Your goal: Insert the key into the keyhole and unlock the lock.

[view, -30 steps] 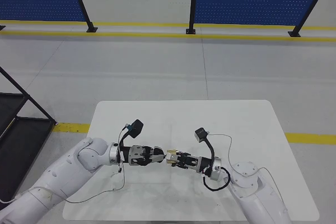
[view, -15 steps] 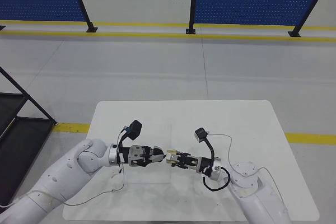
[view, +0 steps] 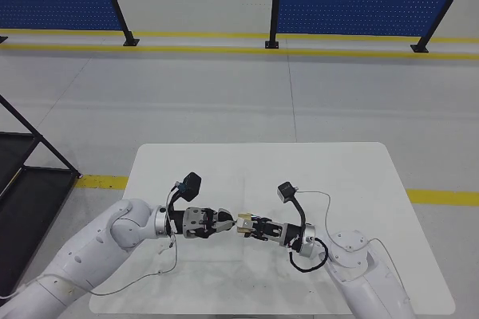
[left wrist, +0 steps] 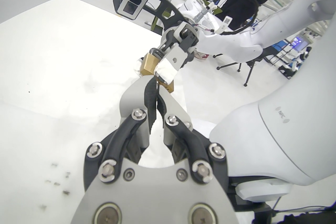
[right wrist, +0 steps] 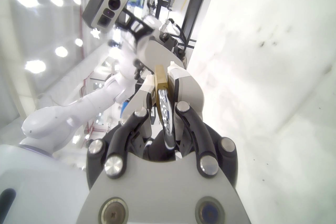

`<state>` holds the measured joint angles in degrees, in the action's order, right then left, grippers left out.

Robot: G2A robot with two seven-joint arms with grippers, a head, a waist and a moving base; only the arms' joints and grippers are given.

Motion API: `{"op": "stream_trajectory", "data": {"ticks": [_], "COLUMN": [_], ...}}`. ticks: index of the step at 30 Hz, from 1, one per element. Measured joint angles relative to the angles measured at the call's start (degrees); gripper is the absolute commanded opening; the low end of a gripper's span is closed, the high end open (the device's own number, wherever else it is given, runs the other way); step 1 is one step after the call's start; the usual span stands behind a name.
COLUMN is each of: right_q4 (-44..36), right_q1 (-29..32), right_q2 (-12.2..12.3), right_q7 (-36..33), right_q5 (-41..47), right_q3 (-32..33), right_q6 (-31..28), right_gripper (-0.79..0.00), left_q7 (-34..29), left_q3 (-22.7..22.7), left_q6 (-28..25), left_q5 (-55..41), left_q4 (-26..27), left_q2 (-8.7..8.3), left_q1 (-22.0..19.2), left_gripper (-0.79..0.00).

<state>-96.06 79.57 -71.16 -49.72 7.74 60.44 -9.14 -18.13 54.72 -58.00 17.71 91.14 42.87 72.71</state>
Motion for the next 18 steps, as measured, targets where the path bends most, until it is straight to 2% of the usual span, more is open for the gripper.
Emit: {"op": "stream_trajectory", "data": {"ticks": [18], "right_q4": [0.0], "right_q1": [0.0], "right_q2": [0.0], "right_q7": [0.0], "right_q5": [0.0], "right_q3": [0.0], "right_q6": [0.0], "right_gripper": [-0.785], "left_q7": [12.99], "left_q3": [2.25], "left_q6": [0.0], "left_q5": [16.52], "left_q4": [1.91], "left_q2": [-0.19], "left_q1": [2.44], "left_gripper": [-0.785]}}
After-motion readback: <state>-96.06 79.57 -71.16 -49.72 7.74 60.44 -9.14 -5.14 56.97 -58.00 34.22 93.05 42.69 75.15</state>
